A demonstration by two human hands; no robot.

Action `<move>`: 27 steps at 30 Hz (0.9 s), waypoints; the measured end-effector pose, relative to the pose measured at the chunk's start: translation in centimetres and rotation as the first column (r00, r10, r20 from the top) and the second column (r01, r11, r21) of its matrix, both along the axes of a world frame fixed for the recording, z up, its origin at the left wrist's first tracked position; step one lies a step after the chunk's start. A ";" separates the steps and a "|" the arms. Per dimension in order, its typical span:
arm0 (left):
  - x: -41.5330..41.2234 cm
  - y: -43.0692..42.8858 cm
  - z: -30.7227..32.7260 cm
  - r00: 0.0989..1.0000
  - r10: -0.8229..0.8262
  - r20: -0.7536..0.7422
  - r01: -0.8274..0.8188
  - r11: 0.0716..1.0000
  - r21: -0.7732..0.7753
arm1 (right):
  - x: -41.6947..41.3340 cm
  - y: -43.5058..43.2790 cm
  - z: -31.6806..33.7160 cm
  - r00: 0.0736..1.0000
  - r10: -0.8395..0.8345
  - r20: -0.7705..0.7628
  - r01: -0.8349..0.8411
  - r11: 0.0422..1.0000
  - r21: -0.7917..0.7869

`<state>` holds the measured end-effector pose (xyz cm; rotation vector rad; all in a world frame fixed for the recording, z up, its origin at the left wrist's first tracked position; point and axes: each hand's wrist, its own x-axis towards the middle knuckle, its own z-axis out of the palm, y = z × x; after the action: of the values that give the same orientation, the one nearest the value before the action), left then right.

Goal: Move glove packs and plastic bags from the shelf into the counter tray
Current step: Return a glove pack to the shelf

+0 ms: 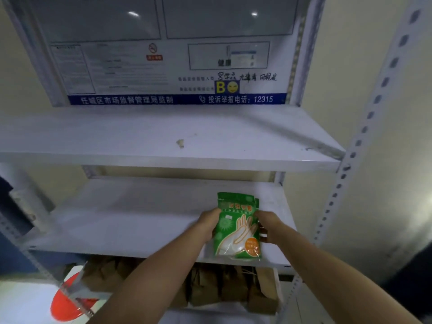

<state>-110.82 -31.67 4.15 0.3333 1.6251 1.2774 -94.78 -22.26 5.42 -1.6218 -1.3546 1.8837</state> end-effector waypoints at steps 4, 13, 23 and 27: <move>1.2 2.2 -0.6 1.000 -0.022 -0.003 0.022 1.000 -0.011 | 0.9 1.7 -1.2 0.997 -0.055 0.060 0.052 0.997 0.050; 3.4 4.1 -2.5 0.994 -0.104 -0.032 0.103 0.994 -0.039 | 2.5 3.0 -2.1 0.964 -0.082 0.254 0.032 0.980 0.196; 3.3 3.0 -3.0 0.969 -0.155 -0.193 0.130 0.982 -0.136 | 3.2 2.2 -2.8 0.878 -0.063 0.474 -0.079 0.959 0.274; 3.0 2.7 -3.2 0.976 -0.180 -0.124 0.168 0.981 -0.099 | 2.4 1.2 -2.1 0.876 -0.067 0.478 -0.081 0.956 0.283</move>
<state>-107.79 -28.95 0.99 0.5040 1.7180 1.0667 -92.34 -21.02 3.34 -1.9976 -1.7344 1.2276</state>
